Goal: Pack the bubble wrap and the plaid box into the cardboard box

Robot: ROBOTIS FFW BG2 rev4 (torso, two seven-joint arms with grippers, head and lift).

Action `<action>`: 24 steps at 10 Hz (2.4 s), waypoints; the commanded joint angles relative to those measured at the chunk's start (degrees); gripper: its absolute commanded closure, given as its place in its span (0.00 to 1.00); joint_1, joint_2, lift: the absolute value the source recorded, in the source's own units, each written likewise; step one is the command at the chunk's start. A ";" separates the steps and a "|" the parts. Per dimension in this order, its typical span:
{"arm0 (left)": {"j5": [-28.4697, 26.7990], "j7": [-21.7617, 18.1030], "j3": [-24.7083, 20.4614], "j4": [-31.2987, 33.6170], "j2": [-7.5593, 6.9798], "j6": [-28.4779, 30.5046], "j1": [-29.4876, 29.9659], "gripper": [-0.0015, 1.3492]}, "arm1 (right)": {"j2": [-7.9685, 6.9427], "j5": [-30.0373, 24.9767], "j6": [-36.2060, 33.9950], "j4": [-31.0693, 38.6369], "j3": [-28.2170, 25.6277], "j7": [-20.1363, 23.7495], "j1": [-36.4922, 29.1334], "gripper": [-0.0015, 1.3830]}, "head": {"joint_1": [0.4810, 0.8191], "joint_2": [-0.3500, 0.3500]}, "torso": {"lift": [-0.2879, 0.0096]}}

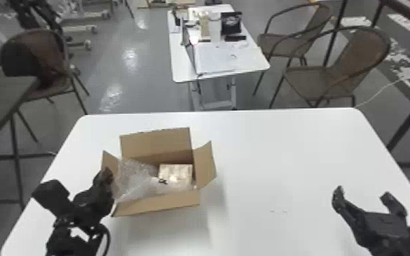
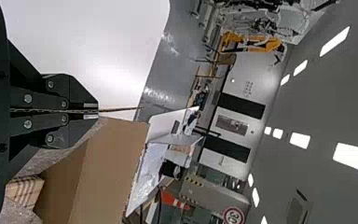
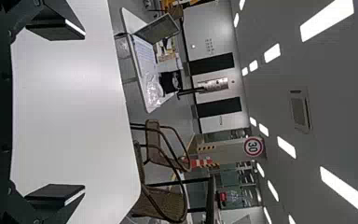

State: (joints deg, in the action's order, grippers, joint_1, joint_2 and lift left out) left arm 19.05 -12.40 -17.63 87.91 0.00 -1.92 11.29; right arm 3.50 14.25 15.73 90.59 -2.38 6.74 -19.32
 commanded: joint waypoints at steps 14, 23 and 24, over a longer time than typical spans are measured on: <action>18.21 46.76 23.43 -21.81 -1.05 -51.42 -4.17 0.89 | 0.20 2.09 -5.89 -2.00 0.18 7.15 3.14 0.10 | 0.63 0.78 | 0.91; -11.05 44.74 16.40 -9.51 -2.55 -45.10 1.90 0.35 | 0.99 0.69 -7.91 -0.59 0.62 8.12 3.06 0.10 | 0.63 0.83 | 0.91; -15.36 39.03 14.29 -1.95 -2.37 -39.12 5.06 0.37 | 0.99 -2.04 -8.17 1.43 0.53 6.71 2.44 0.10 | 0.63 0.80 | 0.91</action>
State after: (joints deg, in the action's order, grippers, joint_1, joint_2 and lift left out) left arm 6.41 26.56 -2.20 81.92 -2.45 -44.16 14.62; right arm 4.48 13.54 7.66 91.07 -1.82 13.50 -16.61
